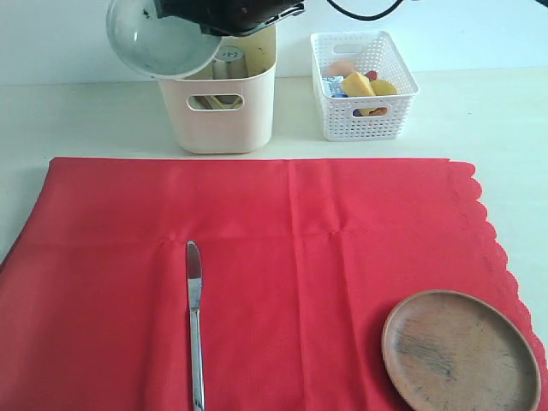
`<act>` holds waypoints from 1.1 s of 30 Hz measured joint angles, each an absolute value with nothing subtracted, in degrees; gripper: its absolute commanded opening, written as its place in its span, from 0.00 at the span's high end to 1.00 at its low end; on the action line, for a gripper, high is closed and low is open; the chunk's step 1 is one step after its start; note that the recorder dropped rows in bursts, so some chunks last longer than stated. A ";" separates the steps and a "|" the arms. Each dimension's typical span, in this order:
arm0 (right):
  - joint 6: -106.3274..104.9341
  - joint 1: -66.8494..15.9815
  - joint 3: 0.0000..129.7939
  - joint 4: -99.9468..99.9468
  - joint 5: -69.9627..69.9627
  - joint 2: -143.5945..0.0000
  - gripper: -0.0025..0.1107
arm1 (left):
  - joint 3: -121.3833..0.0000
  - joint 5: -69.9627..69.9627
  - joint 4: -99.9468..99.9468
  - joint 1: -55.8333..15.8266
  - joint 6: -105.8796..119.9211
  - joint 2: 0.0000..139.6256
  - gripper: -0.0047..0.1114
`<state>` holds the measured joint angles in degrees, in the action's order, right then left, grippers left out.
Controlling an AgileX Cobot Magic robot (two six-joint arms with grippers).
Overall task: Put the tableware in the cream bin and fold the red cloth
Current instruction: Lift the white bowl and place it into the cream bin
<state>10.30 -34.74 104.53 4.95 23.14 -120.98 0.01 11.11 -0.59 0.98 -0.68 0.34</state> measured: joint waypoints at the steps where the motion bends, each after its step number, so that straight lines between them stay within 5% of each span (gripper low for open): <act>1: 10.97 -34.24 104.53 4.95 22.72 -120.98 0.98 | 0.01 11.11 -0.59 0.98 -0.68 0.34 0.94; 15: 17.51 -28.68 104.53 -1.40 20.01 -120.98 0.97 | 0.01 11.11 -0.59 0.98 -0.68 0.34 0.94; 33: 16.83 -28.68 104.53 -4.22 18.12 -123.01 0.43 | 0.01 11.11 -0.59 0.98 -0.68 0.34 0.94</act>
<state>16.83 -28.68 104.53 -4.22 18.12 -123.01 0.01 11.11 -0.59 0.98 -0.68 0.34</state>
